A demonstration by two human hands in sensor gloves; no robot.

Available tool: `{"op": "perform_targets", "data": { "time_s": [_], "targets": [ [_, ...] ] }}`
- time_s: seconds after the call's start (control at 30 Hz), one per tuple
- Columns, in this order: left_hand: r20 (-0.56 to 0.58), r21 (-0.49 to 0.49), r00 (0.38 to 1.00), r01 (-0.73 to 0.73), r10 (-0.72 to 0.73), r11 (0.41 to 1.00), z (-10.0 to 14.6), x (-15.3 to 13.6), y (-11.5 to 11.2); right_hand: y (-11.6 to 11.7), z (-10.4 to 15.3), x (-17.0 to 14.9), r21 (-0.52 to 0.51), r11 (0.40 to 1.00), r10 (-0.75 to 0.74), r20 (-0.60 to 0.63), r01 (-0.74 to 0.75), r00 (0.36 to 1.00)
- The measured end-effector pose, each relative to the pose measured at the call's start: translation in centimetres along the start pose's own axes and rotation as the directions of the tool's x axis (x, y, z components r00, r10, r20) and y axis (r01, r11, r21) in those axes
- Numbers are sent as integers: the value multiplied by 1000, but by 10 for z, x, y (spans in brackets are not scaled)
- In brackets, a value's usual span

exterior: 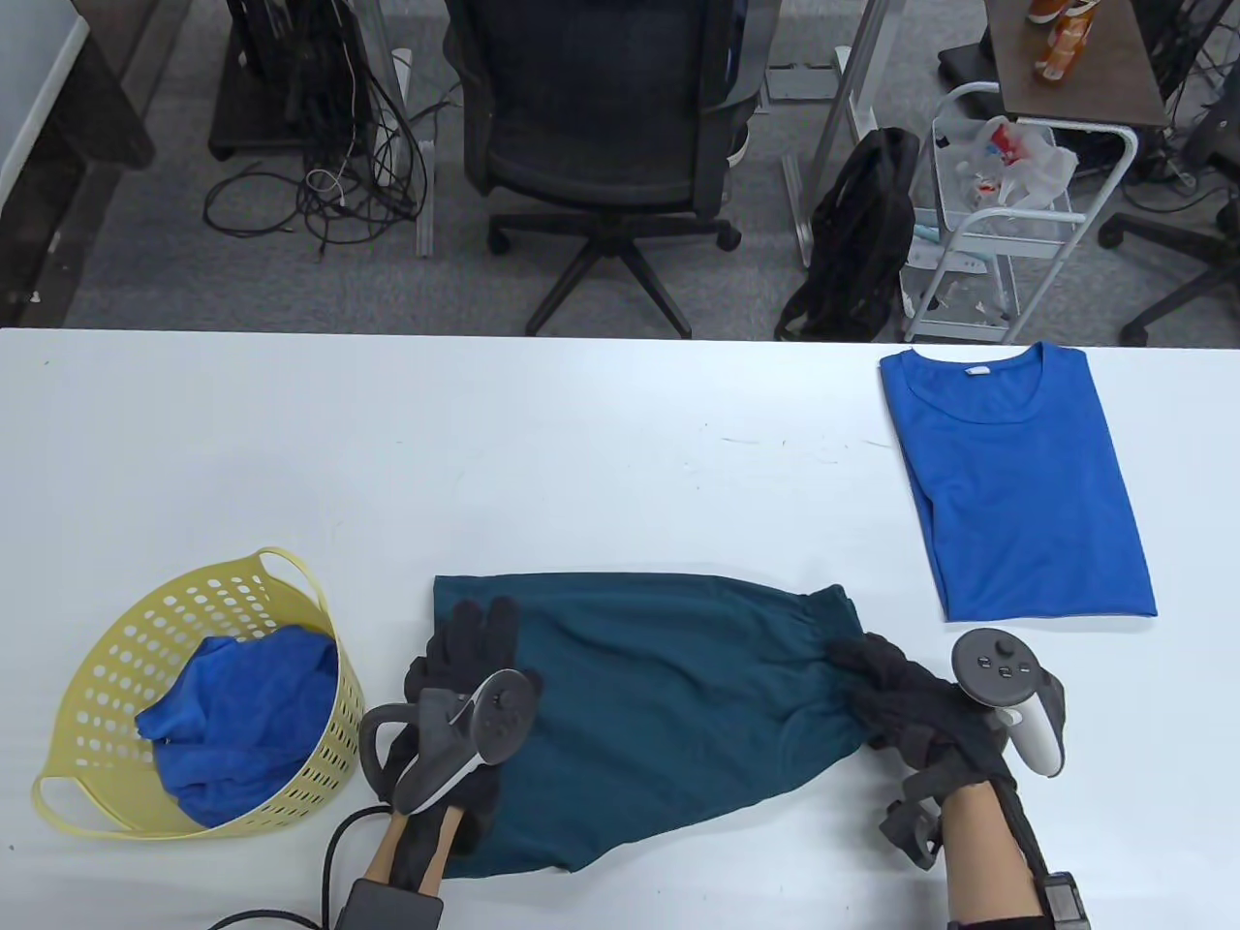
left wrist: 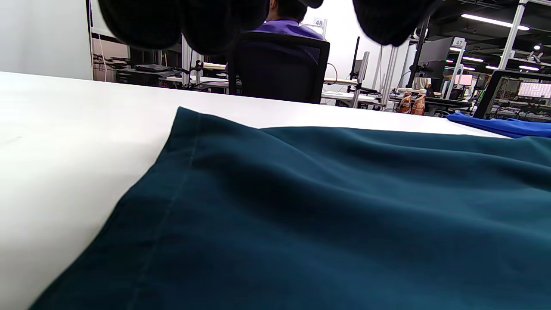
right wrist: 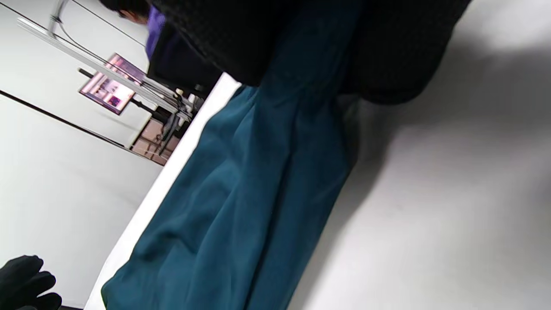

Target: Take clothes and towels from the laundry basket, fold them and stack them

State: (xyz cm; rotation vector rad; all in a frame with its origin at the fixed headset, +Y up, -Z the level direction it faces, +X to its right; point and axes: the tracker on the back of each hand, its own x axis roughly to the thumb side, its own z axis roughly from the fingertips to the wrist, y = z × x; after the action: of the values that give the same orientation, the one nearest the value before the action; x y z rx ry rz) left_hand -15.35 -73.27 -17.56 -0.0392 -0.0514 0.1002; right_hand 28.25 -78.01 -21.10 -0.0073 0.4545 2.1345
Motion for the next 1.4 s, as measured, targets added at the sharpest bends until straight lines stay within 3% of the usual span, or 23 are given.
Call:
{"op": "perform_targets", "data": {
  "time_s": [0.17, 0.27, 0.4, 0.47, 0.57, 0.67, 0.77, 0.87, 0.97, 1.03, 1.1, 1.13, 1.17, 1.2, 1.27, 1.3, 1.4],
  "targets": [
    [-6, -1, 1000, -8, 8, 1000, -1, -3, 0, -16, 17, 28, 43, 997, -77, 214, 69, 974],
    [-6, 6, 1000, -14, 14, 1000, 0, -4, 1, -27, 30, 40, 32, 996, -94, 261, 89, 961],
    [-9, 19, 1000, -26, 26, 999, 1, -7, 3, -39, 51, 55, -126, 963, 248, 76, -237, 966],
    [-9, 24, 1000, -25, 25, 999, 1, -8, 2, -41, 61, 71, -165, 909, 388, -2, -383, 922],
    [-19, 29, 1000, 0, 1, 1000, 0, -11, 1, -32, 75, 116, -268, 775, 582, -50, -572, 812],
    [-23, 37, 1000, 6, -5, 999, 0, -14, -1, 5, 79, 170, -321, 610, 752, -53, -724, 657],
    [-20, 26, 1000, 11, -10, 1000, -1, -14, -4, 60, 67, 204, -299, 515, 842, -3, -804, 540],
    [-13, 14, 1000, 25, -25, 1000, -1, -13, -7, 130, 38, 211, -192, 399, 916, 40, -897, 399],
    [-6, 9, 998, 60, -60, 998, -1, -10, -9, 179, 16, 201, -114, 363, 931, 93, -925, 354],
    [-1, 5, 997, 74, -74, 997, -1, -9, -11, 199, 7, 189, -70, 377, 920, 145, -923, 365],
    [2, -4, 996, 85, -85, 996, -1, -8, -12, 205, 1, 178, 58, 432, 862, 267, -900, 431],
    [3, -6, 996, 91, -91, 996, -1, -8, -12, 201, -2, 171, 189, 500, 762, 369, -845, 533],
    [2, -10, 996, 94, -94, 995, -1, -8, -13, 193, -3, 168, 283, 578, 658, 393, -766, 642],
    [2, -17, 995, 95, -95, 995, -2, -8, -13, 177, -1, 166, 313, 689, 537, 386, -654, 750],
    [4, -40, 998, 67, -66, 997, -2, -8, -13, 135, 1, 163, 276, 836, 370, 356, -475, 858],
    [4, -59, 1000, 24, -24, 998, -3, -8, -13, 106, 1, 158, 200, 892, 330, 322, -405, 887],
    [-28, -120, 990, -144, 141, 982, -8, -4, -12, 49, -2, 134, -32, 943, 331, 181, -331, 926]
  ]
}}
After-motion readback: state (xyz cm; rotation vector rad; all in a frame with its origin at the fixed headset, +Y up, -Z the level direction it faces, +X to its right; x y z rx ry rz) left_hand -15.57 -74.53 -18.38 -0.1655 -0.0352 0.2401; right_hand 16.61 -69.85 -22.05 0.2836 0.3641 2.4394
